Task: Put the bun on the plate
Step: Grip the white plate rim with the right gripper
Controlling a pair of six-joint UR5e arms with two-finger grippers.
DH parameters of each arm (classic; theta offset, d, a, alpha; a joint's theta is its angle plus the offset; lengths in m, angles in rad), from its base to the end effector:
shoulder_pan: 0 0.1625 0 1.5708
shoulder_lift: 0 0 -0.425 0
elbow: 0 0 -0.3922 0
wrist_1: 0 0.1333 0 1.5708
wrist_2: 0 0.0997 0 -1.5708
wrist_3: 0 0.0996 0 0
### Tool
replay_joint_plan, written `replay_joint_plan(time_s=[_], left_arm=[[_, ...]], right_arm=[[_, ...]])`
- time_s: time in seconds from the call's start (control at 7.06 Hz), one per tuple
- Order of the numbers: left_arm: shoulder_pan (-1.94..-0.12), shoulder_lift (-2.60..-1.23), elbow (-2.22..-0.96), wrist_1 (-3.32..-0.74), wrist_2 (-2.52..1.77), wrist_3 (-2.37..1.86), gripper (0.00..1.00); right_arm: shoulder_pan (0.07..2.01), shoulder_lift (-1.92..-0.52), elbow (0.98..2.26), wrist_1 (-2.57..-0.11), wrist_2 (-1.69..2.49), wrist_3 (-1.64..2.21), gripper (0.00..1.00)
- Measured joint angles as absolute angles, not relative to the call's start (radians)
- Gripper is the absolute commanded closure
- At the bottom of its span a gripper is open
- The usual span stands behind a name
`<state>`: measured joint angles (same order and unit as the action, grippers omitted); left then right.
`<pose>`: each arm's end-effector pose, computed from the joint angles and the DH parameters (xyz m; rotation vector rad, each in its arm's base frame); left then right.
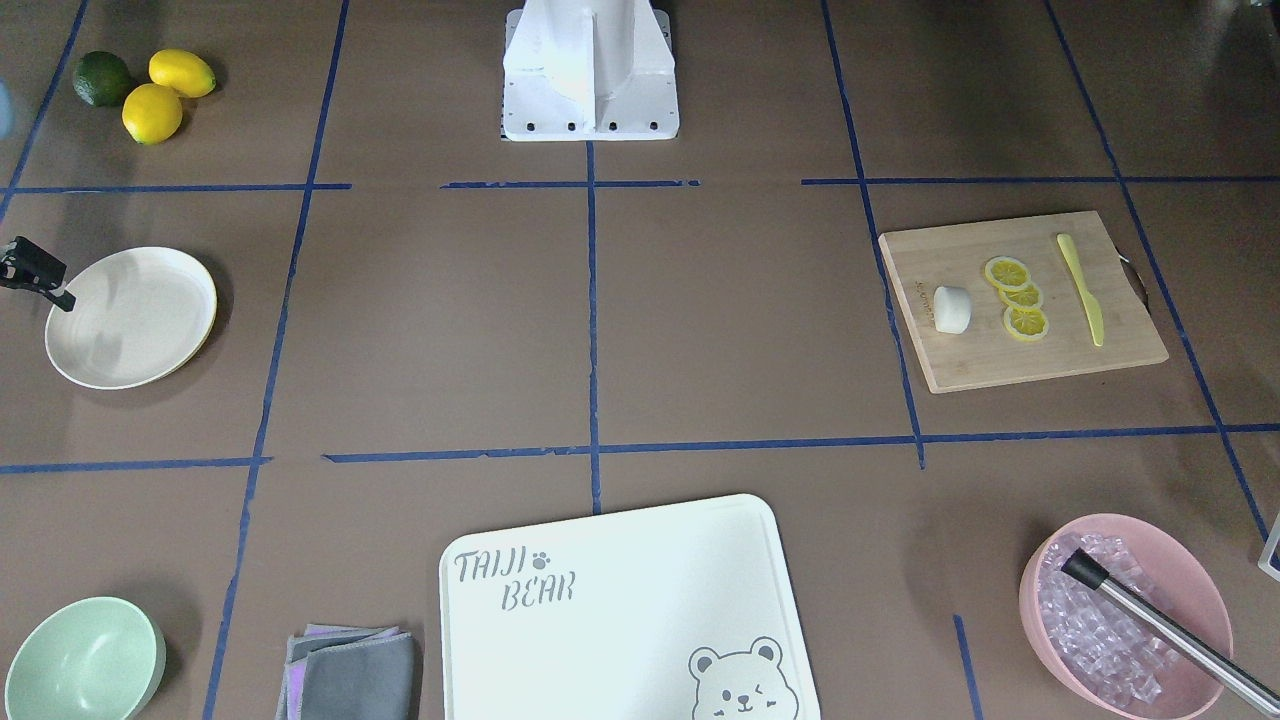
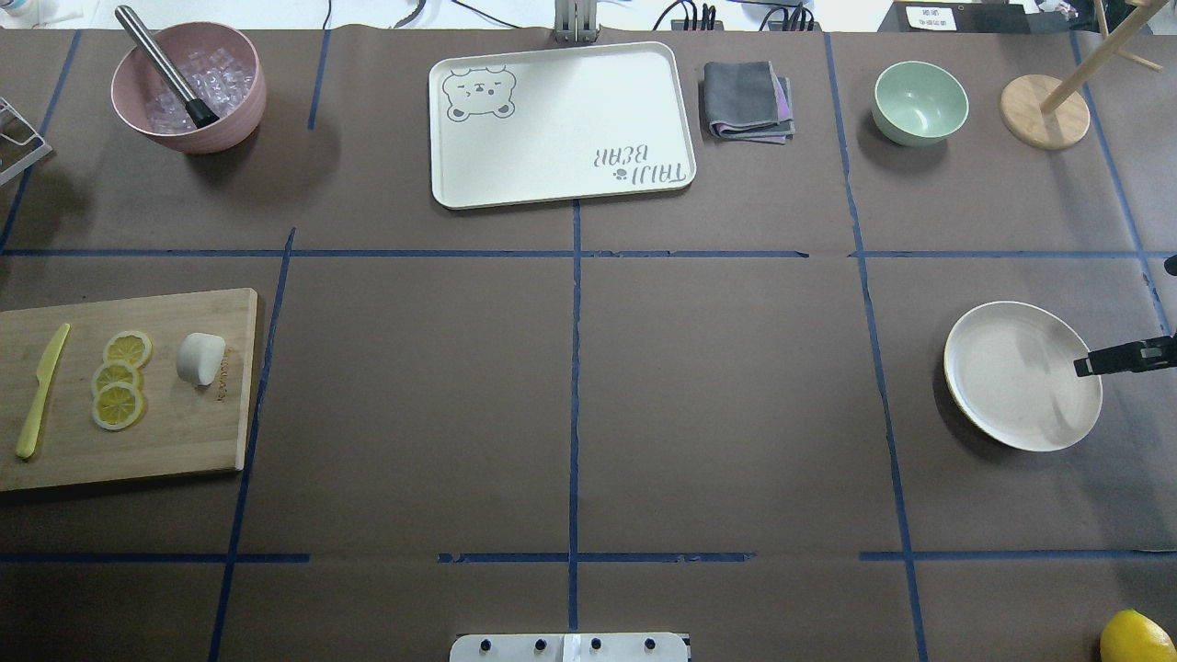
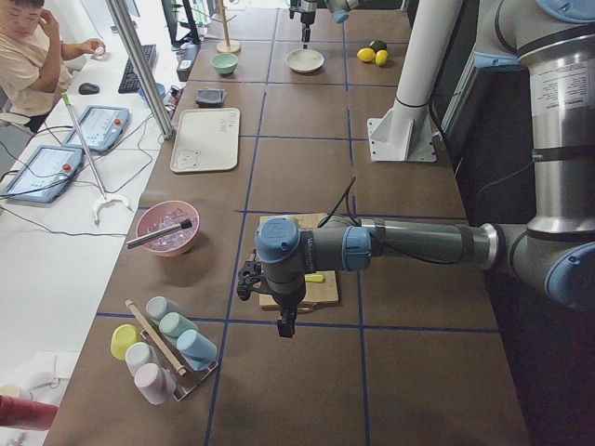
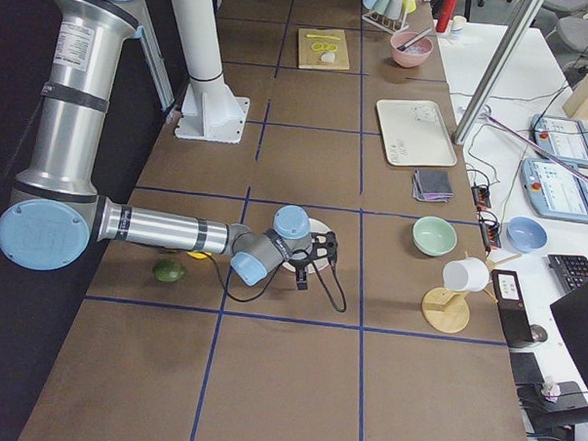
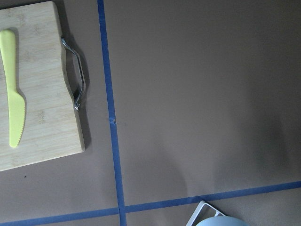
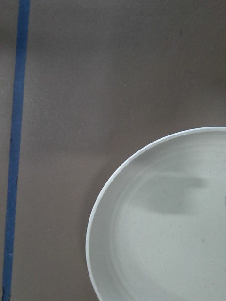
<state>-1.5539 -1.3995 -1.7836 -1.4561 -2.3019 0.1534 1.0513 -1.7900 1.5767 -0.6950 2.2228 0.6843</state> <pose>-0.0598 -0.4145 0.6462 -0.0199 0.7344 0.1358 -0.1444 -0.3992 0.6615 0.1706 -0.8772 -0.0622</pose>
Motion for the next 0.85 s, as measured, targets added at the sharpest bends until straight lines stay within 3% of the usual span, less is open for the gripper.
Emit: replay_joint_plan(time_s=[0.14,0.28,0.42,0.85], left_arm=[[-1.554,-1.399,-1.782,-1.458,-2.302,0.153,0.0],[-1.554,-1.399,-1.78,-1.459,-2.302,0.153,0.0],[-1.554,-1.399,-1.78,-1.46,-2.302,0.153,0.0],[-1.554,-1.4,-1.779,-1.462,-2.302,0.153,0.0]], right_arm=[[1.036,-1.789,1.57,-0.694,2.219,0.685,0.37],[1.026,-1.787,1.565,-0.694,2.215,0.689,0.91],[1.022,-1.785,1.561,-0.694,2.214,0.697,1.0],[1.02,-1.783,1.566,-0.693,2.217,0.705,1.0]])
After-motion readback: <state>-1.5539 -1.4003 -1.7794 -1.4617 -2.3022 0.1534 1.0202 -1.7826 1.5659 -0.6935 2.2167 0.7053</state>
